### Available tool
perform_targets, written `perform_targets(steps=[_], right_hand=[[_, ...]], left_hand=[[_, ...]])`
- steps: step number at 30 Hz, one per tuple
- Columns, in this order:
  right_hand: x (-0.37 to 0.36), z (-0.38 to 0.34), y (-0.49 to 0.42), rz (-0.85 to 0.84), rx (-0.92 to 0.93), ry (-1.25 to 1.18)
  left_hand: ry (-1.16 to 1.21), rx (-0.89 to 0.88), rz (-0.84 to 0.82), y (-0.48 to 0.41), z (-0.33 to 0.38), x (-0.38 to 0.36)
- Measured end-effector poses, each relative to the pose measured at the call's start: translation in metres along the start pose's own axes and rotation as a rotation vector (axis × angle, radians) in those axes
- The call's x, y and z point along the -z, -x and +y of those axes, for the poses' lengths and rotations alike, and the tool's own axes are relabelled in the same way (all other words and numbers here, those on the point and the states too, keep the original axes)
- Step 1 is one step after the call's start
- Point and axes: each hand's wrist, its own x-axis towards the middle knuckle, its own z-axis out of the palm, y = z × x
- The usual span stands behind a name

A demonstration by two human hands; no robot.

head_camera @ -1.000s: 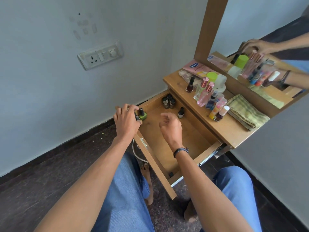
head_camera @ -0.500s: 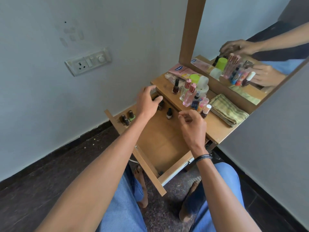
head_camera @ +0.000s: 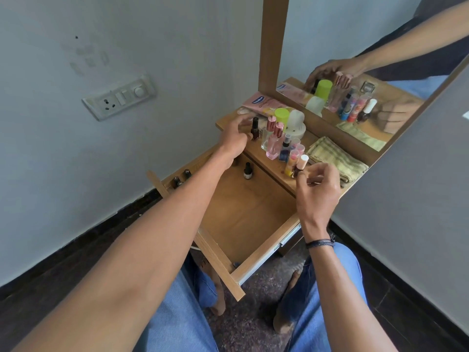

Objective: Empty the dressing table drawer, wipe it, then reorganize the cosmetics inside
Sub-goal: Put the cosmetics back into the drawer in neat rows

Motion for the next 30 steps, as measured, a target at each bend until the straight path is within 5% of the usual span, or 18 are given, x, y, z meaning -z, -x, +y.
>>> perform_targets(steps=[10,23,30], right_hand=[[0.007,0.001,-0.016,-0.282,-0.157,0.073],[0.008,-0.001,-0.002,-0.138,-0.167,0.022],[-0.002,-0.013,0.038,-0.1,-0.023,-0.072]], left_hand=[[-0.02,-0.002,0.034,-0.007,-0.007,-0.007],[0.038,-0.012,0.165,0.048,-0.022,0.026],[-0.035,0.111,0.195,0.093,-0.071,0.054]])
